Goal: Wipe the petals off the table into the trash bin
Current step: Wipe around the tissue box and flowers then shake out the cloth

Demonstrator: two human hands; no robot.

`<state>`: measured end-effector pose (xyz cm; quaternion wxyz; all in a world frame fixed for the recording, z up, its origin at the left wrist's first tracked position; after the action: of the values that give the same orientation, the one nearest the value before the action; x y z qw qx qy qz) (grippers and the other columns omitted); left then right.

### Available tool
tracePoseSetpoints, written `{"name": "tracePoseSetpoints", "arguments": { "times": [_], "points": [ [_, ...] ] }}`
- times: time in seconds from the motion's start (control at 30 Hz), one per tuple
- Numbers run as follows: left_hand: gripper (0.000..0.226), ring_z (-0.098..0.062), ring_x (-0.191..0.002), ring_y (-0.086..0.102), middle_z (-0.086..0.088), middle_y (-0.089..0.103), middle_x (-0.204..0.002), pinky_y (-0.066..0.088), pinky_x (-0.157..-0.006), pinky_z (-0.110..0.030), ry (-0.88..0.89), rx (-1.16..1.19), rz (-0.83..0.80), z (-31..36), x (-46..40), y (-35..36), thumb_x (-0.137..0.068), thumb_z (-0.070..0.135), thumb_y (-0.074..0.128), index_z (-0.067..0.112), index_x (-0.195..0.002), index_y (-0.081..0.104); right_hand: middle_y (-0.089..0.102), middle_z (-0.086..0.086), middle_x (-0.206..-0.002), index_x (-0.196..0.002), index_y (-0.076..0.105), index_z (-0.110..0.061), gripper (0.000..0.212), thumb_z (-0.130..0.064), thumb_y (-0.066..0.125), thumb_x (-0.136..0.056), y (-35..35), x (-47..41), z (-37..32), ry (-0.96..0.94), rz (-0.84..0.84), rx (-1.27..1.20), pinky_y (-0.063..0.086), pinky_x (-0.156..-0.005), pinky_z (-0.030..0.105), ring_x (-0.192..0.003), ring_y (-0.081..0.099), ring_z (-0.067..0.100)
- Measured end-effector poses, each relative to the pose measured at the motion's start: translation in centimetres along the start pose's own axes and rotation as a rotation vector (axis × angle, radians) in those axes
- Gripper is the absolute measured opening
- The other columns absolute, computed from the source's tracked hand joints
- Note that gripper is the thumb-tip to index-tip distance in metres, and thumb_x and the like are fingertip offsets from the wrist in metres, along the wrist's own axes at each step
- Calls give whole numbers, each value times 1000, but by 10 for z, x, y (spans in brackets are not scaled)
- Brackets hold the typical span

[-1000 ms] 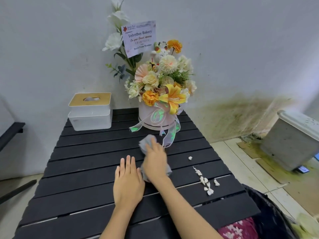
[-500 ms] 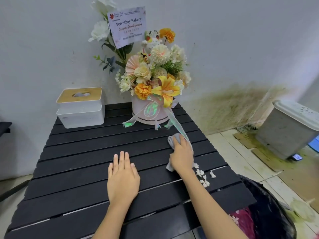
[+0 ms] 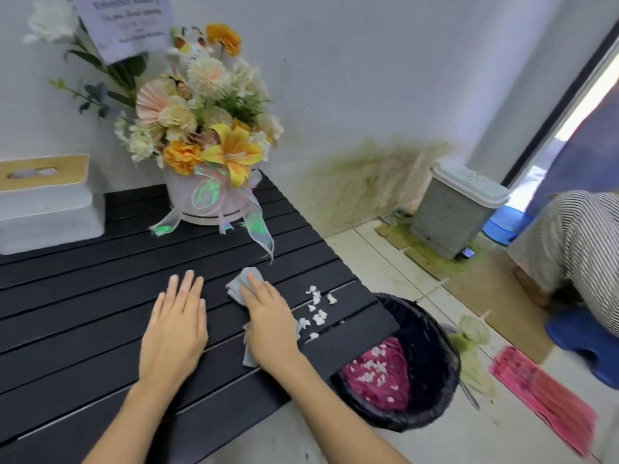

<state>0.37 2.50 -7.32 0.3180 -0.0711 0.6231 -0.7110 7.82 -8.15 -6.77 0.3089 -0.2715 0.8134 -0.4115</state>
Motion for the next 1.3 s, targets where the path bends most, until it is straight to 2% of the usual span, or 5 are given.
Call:
{"name": "tracePoseSetpoints", "arguments": {
  "times": [0.3, 0.53, 0.73, 0.9, 1.3],
  "points": [
    [43, -19, -140, 24, 0, 39, -147, 20, -115, -36, 70, 63, -164, 9, -2, 18, -96, 21, 34, 16, -138, 40, 23, 1, -155, -142, 36, -17, 68, 5, 49, -79, -78, 26, 133, 352, 73, 190, 23, -114, 34, -139, 27, 24],
    [57, -49, -130, 26, -39, 35, -136, 22, -108, -56, -308, 171, -195, 51, -7, 31, -91, 27, 28, -16, -126, 41, 28, 2, -154, -135, 47, -11, 57, 11, 40, -82, -120, 50, 202, 606, 158, 104, 34, -108, 38, -138, 28, 25],
    [70, -52, -131, 27, -42, 34, -135, 18, -109, -57, -272, 126, -86, 61, -5, 43, -82, 32, 20, -16, -129, 37, 63, 20, -111, -129, 51, -4, 38, 2, 39, -94, -129, 90, 263, 1001, 684, -915, 44, -46, 22, -64, 56, 28],
    [73, -49, -134, 23, -39, 31, -139, 15, -111, -54, -256, 94, -86, 63, -7, 44, -81, 35, 13, -12, -133, 33, 61, 8, -108, -134, 43, -1, 48, 0, 56, -88, -102, 87, 272, 1030, 640, -1317, 46, -57, 29, -73, 62, 20],
    [71, -48, -136, 20, -38, 29, -140, 12, -112, -53, -253, 77, -48, 60, -8, 45, -81, 33, 19, -12, -134, 32, 38, 2, -57, -63, 42, -13, 27, -12, 45, -90, -132, 106, 280, 1063, 722, -771, 26, -49, 28, -52, 35, 15]
  ]
}}
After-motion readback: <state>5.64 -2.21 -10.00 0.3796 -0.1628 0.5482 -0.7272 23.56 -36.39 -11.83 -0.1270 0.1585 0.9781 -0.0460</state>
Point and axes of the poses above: each hand's wrist, its own x-axis away from the middle knuckle, its own y-axis out of the palm, z = x × y, the point moved 10 cm from there along -x, towards the middle knuckle
